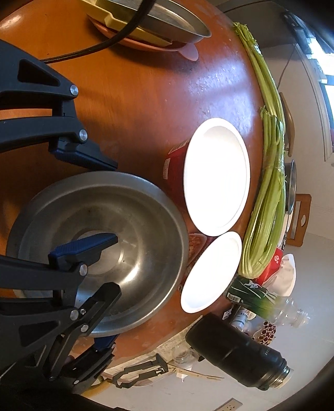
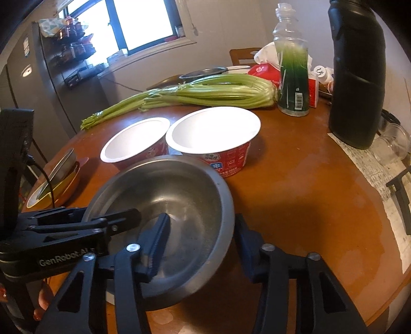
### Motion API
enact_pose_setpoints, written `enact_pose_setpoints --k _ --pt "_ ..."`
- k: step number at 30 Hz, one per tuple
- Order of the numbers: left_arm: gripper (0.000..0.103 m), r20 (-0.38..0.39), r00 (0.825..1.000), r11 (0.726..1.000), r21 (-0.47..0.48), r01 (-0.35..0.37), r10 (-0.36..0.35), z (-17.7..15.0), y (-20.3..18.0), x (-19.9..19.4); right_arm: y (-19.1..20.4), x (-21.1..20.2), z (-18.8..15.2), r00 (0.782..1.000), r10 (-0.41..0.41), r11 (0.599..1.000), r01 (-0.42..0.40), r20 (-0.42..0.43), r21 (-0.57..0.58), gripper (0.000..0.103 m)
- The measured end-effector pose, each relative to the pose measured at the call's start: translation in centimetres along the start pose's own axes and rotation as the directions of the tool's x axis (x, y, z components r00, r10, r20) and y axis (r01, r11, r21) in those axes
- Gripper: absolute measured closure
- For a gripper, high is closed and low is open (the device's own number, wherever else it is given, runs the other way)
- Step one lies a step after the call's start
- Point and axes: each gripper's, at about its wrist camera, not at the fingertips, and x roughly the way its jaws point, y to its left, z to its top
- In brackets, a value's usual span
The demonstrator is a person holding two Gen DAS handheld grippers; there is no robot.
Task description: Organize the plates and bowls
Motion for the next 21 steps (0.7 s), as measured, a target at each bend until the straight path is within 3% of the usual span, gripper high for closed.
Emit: enact_pose_setpoints --k 5,21 --pt "0.058 -0.002 1.0 1.0 0.011 0.02 -0.02 0.0 -0.2 0.0 0.0 0.0 0.1 1.0 0.004 1.0 -0.004 0.003 -0.001 0.065" --pt "0.059 0.026 0.999 1.0 0.022 -0.019 0.019 -0.9 0.8 -2.5 2.5 -1.2 -0.2 1.0 0.028 0.999 -0.028 -0.001 -0.039 0.064"
